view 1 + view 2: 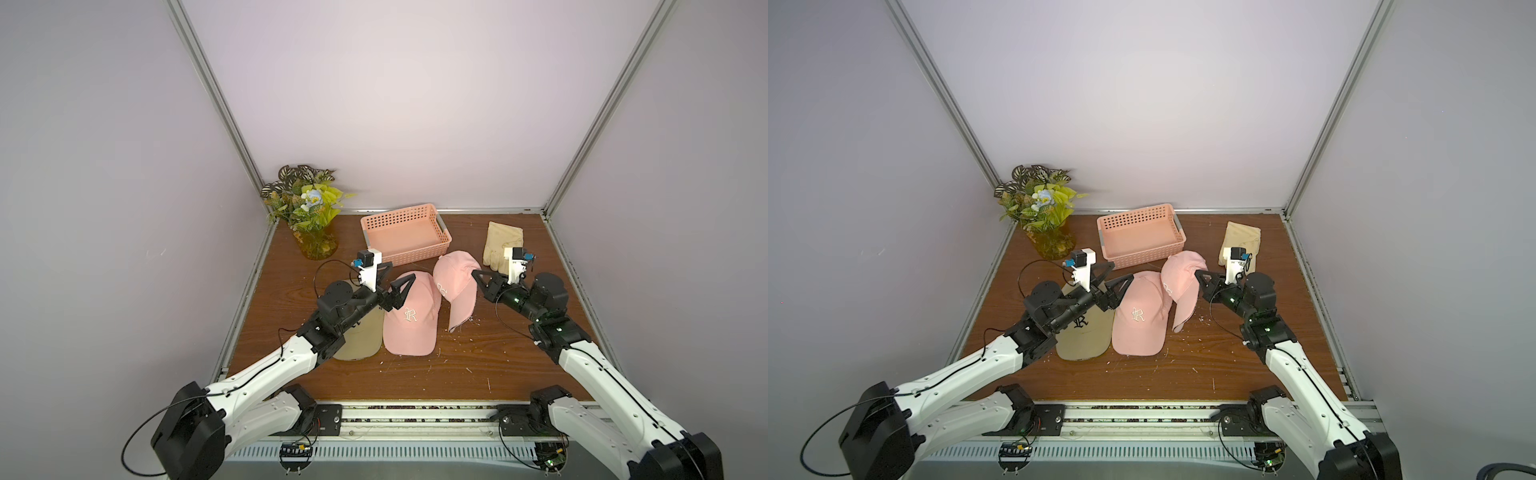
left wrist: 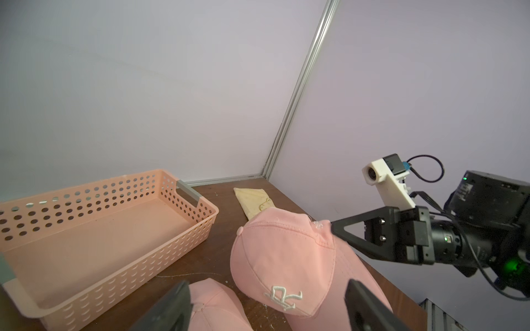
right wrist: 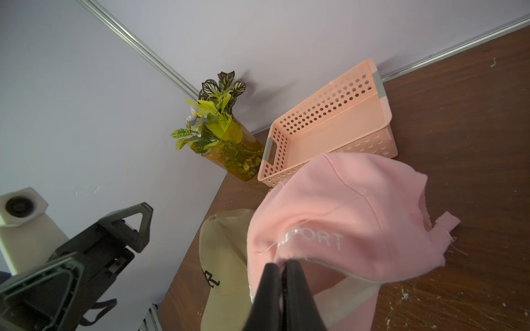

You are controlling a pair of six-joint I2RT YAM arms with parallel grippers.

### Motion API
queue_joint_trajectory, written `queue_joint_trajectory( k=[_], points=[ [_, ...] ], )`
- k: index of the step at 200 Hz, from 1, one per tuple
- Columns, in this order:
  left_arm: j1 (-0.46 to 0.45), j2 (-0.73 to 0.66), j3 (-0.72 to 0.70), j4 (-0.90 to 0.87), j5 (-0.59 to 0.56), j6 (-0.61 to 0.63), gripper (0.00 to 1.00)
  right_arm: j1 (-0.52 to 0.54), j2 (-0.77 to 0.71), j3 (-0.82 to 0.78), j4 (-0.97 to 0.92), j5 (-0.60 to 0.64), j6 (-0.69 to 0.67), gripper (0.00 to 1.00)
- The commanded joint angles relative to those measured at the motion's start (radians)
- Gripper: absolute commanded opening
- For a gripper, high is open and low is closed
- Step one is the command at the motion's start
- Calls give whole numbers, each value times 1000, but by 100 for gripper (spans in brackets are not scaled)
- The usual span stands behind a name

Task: Turn the baseball cap inside out
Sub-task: Place the baseball cap at the center of the board.

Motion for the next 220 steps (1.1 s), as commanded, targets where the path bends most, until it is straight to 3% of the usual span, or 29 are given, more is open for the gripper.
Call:
queue_joint_trajectory(
  k=[1,38,64,91,108,140,220],
  points=[
    [-7,-42,-35,-70,-61,-68,84,-5,-39,-41,119,-81,-47,0],
    [-7,-59,-51,-98,-60,-70,84,-5,-73,-188,242,-112,-18,0],
    [-6,-48,-48,-114,-59,-70,84,-5,-74,-226,191,-84,-57,0],
    [-7,-34,-45,-112,-46,-74,84,-6,-102,-236,62,38,-119,0],
    [-7,-23,-40,-108,-40,-75,84,-6,-135,-242,-23,182,-140,0],
    [-7,-4,-28,-108,-37,-71,84,-6,-184,-243,-142,366,-164,24],
    [-7,2,-21,-134,-58,-52,84,-6,-49,-166,-245,446,-204,61]
  ],
)
